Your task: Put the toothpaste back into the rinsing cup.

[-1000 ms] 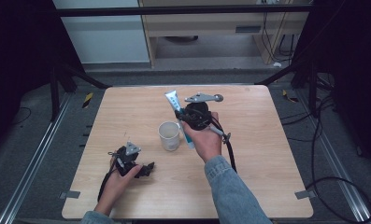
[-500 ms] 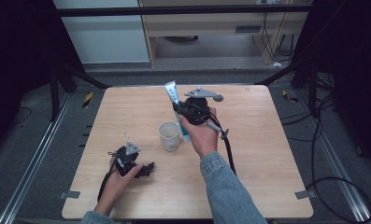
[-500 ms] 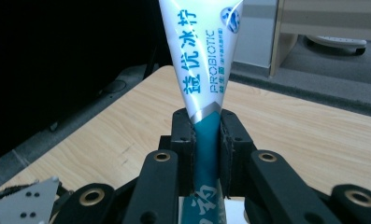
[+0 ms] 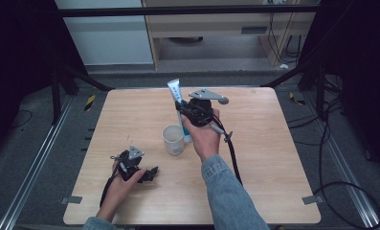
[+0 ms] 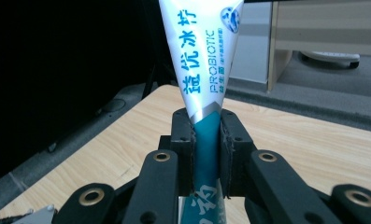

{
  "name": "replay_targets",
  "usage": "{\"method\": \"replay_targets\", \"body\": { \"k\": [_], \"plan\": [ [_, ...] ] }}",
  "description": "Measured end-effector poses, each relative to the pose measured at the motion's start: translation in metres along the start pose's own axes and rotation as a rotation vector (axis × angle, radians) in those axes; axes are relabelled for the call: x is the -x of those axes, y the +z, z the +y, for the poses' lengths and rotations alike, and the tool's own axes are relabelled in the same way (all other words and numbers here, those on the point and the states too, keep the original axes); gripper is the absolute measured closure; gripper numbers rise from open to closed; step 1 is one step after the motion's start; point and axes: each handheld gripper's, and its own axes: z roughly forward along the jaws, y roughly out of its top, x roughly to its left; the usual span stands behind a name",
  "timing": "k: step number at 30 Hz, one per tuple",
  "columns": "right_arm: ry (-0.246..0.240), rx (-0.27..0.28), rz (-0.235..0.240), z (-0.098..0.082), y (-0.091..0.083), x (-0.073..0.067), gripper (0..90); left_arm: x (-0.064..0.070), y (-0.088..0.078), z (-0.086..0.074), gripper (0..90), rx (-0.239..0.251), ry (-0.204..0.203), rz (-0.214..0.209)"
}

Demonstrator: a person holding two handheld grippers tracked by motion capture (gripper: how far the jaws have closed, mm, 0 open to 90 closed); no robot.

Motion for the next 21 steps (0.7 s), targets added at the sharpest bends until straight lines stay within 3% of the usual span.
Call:
{"method": "replay_targets", "body": {
  "k": [8, 11, 17, 21],
  "plan": [
    [-0.008, 0.051, -0.008, -0.005, 0.008, -0.002, 78.4, 0.000, 0.000, 0.000, 0.0, 0.000, -0.003, 0.002],
    [0.013, 0.093, -0.004, -0.003, 0.010, -0.003, 78.4, 0.000, 0.000, 0.000, 0.0, 0.001, -0.004, 0.002],
    [0.009, 0.106, -0.009, -0.003, 0.014, -0.005, 78.4, -0.001, 0.000, 0.000, 0.0, 0.000, -0.002, 0.002],
    [0.042, 0.119, -0.003, -0.004, 0.020, -0.001, 78.4, -0.001, 0.000, 0.000, 0.0, 0.001, -0.003, 0.000]
  ]
}}
